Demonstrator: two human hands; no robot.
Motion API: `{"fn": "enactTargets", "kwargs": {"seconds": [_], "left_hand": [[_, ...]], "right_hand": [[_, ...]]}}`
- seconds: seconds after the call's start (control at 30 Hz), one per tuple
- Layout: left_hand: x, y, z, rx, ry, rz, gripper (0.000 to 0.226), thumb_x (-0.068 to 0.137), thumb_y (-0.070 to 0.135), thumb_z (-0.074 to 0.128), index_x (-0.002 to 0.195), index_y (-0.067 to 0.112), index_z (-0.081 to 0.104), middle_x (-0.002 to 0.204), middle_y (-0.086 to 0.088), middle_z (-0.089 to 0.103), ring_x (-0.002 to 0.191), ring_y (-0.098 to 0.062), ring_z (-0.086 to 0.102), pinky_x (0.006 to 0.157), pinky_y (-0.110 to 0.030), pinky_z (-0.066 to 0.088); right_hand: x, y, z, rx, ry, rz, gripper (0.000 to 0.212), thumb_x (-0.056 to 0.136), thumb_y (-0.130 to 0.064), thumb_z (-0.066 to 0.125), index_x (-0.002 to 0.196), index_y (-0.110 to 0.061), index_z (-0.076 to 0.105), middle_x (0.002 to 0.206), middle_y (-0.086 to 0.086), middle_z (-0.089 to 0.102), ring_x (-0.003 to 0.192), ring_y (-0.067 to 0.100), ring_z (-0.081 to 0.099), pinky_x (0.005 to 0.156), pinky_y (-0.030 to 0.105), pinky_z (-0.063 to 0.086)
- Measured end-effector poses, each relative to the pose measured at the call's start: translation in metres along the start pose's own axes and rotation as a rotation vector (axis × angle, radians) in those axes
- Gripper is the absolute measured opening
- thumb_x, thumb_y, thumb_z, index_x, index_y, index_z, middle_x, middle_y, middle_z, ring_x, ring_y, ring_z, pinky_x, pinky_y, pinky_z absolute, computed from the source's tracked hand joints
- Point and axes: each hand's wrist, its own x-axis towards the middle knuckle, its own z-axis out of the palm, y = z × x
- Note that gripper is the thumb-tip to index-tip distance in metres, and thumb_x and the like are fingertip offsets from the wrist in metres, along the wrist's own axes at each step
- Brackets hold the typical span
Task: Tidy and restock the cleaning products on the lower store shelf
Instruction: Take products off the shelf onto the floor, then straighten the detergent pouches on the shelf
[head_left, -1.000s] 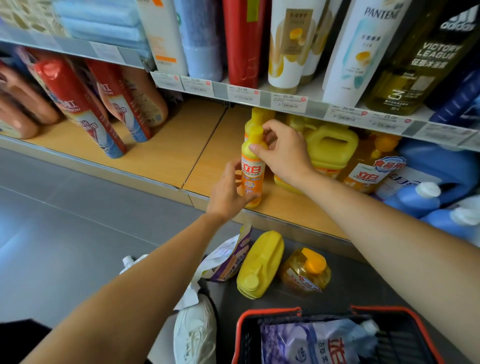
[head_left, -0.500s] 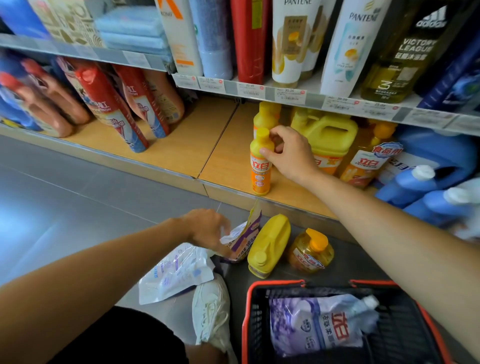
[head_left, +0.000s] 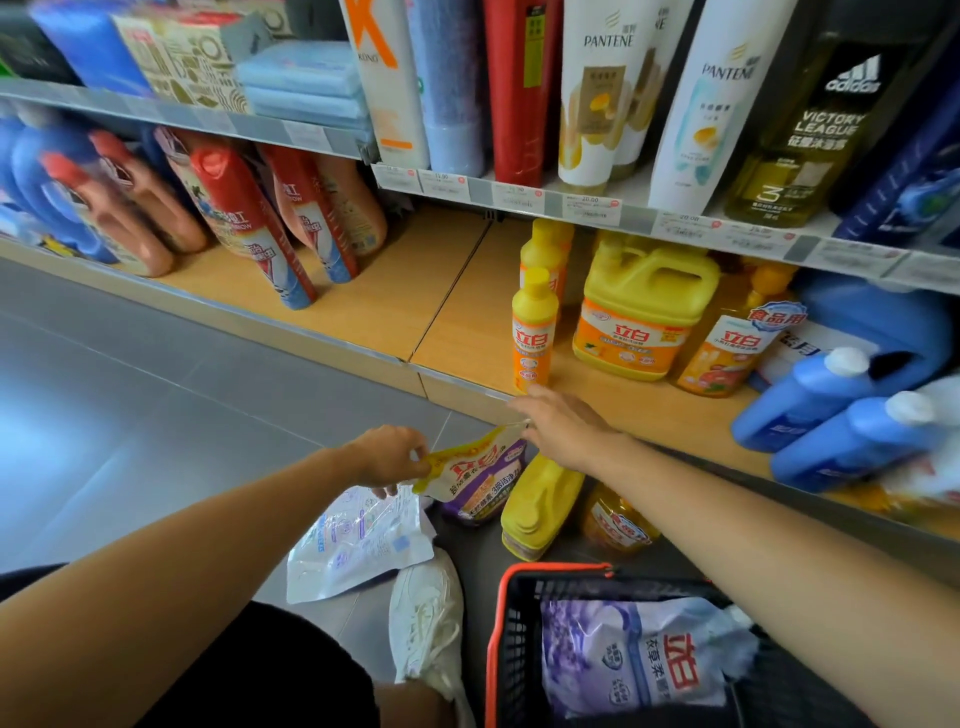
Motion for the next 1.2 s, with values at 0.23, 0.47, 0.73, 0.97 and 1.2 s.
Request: {"fn": "enactTargets", "kwargs": {"seconds": [0.23,0.47,0.73,0.97,1.2], "left_hand": [[-0.001,0.003,0.000,0.129,-0.001,0.099,0.024,0.088,0.036,0.077,0.100,0.016,0.070,0.093,0.003,0.070,0.061,-0.004,0.067,0.059,-0.015,0.053],[-0.028,-0.015,-0.065,0.294,0.223,0.173,0.027,0.091,0.043,0.072,0.103,0.019,0.074,0.093,0.008,0.067,0.083,-0.009,0.063,0.073,-0.020,0.051],[-0.051,-0.039,-0.126,-0.245,0.774,0.206,0.022,0.092,0.020,0.073,0.114,0.019,0.071,0.106,0.001,0.068,0.092,-0.017,0.064,0.080,-0.033,0.056],[-0.032,-0.031,-0.130,-0.858,1.031,0.046,0.061,0.087,0.026,0.078,0.141,0.018,0.049,0.130,-0.001,0.062,0.109,-0.023,0.066,0.094,-0.042,0.056],[0.021,0.006,-0.093,-0.923,0.722,0.048,0.076,0.084,0.031,0.082,0.148,0.023,0.043,0.134,0.001,0.060,0.112,-0.017,0.064,0.095,-0.047,0.058]], "right_hand": [[-0.001,-0.002,-0.006,-0.017,0.035,0.004,0.023,0.100,-0.026,0.056,0.101,-0.010,0.073,0.106,0.007,0.056,0.098,0.032,0.057,0.073,0.036,0.043],[-0.014,-0.030,-0.029,0.110,0.204,-0.044,0.023,0.099,-0.027,0.057,0.096,-0.011,0.074,0.093,0.002,0.054,0.087,0.024,0.055,0.066,0.035,0.042],[0.020,-0.092,-0.111,0.234,0.408,-0.116,0.026,0.096,-0.022,0.061,0.080,-0.007,0.075,0.078,0.002,0.053,0.075,0.017,0.051,0.065,0.029,0.032],[0.085,-0.130,-0.170,0.131,0.488,-0.105,0.027,0.093,-0.021,0.063,0.076,-0.003,0.073,0.080,0.011,0.071,0.080,0.026,0.064,0.068,0.033,0.042],[0.103,-0.108,-0.173,0.069,0.525,-0.027,0.027,0.095,-0.020,0.063,0.076,-0.004,0.074,0.081,0.014,0.073,0.081,0.030,0.065,0.067,0.032,0.042]]}}
